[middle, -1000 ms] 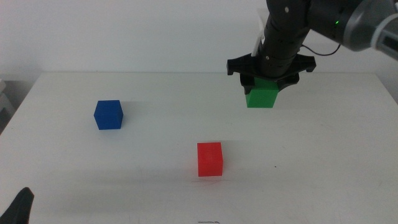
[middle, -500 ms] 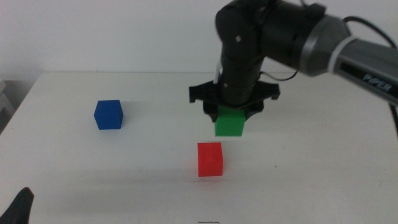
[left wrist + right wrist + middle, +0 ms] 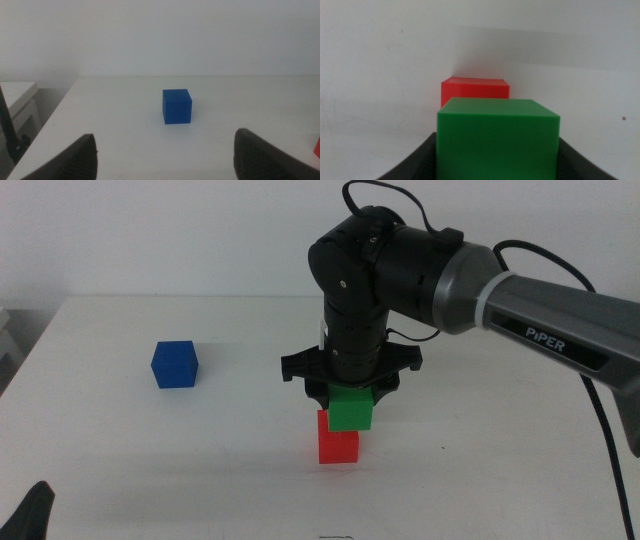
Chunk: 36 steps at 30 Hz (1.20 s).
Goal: Stack red cubes first, then green, then blue cubes in a specific spot.
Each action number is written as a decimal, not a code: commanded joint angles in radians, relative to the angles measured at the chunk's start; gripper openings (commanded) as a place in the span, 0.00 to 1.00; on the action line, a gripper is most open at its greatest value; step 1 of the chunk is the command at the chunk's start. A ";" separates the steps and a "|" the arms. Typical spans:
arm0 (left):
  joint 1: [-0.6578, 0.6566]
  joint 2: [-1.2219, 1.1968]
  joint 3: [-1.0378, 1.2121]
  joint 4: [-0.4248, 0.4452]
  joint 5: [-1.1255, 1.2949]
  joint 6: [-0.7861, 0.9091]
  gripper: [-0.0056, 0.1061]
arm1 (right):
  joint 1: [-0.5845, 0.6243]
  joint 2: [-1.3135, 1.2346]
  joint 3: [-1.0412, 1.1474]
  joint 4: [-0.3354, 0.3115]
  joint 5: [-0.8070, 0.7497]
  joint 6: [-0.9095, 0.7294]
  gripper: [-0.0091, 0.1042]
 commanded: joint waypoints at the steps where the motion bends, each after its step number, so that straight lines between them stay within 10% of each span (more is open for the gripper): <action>1: -0.001 -0.012 -0.003 -0.007 -0.084 -0.007 0.89 | 0.003 -0.052 -0.024 -0.017 0.002 -0.015 0.07; 27: -0.001 -0.012 -0.003 -0.007 -0.084 -0.007 0.89 | 0.011 0.007 -0.024 -0.029 -0.055 -0.016 0.07; 36: -0.001 -0.012 -0.003 -0.007 -0.084 -0.007 0.89 | 0.010 0.005 -0.024 -0.030 -0.112 -0.044 0.65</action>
